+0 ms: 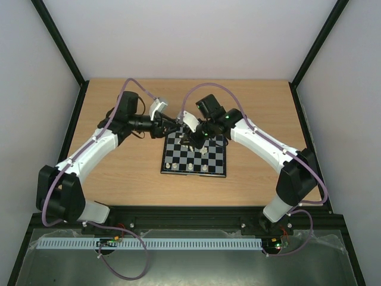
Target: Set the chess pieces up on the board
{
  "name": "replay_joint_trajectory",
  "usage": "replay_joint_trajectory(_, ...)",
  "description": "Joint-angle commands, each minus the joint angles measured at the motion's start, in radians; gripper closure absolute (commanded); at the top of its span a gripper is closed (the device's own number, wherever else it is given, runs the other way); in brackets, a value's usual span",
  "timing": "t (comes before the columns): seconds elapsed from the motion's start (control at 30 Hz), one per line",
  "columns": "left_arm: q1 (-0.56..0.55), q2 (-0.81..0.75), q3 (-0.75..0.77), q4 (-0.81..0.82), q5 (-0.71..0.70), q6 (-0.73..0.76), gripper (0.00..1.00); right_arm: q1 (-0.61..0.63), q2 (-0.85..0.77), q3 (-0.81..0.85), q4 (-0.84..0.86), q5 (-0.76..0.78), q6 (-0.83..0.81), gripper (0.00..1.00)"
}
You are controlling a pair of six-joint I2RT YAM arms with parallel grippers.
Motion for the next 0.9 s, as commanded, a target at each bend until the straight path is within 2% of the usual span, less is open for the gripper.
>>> replay_joint_trajectory(0.0, -0.006, 0.038, 0.008, -0.071, 0.094, 0.071, 0.62, -0.013, 0.014, 0.025, -0.033, -0.03, 0.034, 0.92)
replay_joint_trajectory(0.13, -0.007, 0.073, 0.039, -0.185, 0.141, 0.179, 0.62, -0.022, 0.013, 0.028, -0.033, -0.028, 0.036, 0.92)
replay_joint_trajectory(0.23, -0.009, 0.105, 0.065, -0.214, 0.157, 0.198, 0.62, -0.024, 0.008, 0.028, -0.034, -0.028, 0.03, 0.92)
replay_joint_trajectory(0.87, -0.035, 0.155, 0.093, -0.225, 0.189, 0.211, 0.72, -0.024, 0.005, 0.017, -0.036, -0.015, 0.01, 0.9)
